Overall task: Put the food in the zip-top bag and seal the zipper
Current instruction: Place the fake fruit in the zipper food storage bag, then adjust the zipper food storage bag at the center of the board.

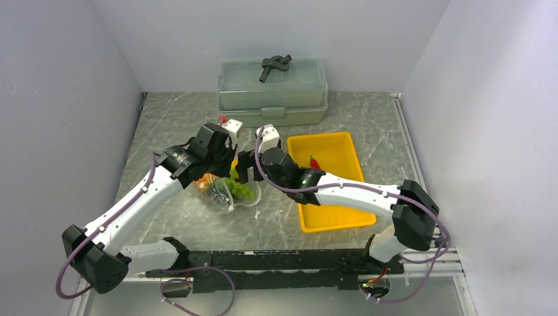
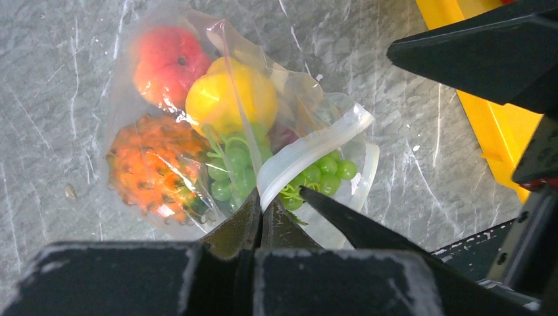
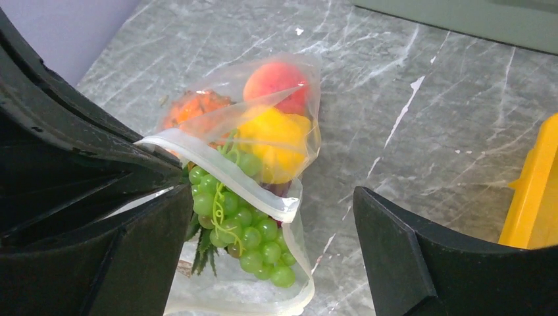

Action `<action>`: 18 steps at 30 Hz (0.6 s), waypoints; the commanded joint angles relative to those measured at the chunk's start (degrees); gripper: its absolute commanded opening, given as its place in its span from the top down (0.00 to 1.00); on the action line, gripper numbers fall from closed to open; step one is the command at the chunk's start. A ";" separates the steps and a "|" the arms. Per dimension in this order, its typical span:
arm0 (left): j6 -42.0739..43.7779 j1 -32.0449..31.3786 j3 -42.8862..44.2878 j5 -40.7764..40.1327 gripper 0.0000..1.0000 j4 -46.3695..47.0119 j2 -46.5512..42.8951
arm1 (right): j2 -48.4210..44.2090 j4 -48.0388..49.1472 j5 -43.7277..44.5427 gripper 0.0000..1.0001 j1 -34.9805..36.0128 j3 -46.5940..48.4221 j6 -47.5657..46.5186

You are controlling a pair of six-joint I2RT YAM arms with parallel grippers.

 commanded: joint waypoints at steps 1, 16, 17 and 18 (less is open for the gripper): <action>0.74 -0.03 0.50 0.52 1.00 1.80 -0.60 | -4.19 1.42 2.78 0.06 0.09 -1.14 2.14; 0.60 -0.07 0.50 0.85 1.00 1.81 -0.69 | -7.26 -1.00 1.98 0.36 0.14 -8.73 12.26; 0.55 -0.07 0.51 0.91 1.00 1.80 -0.69 | -7.08 -0.55 1.60 0.38 0.09 -9.28 12.83; 0.53 -0.06 0.52 0.95 1.00 1.80 -0.61 | -6.88 -0.11 1.18 0.39 0.13 -9.73 13.39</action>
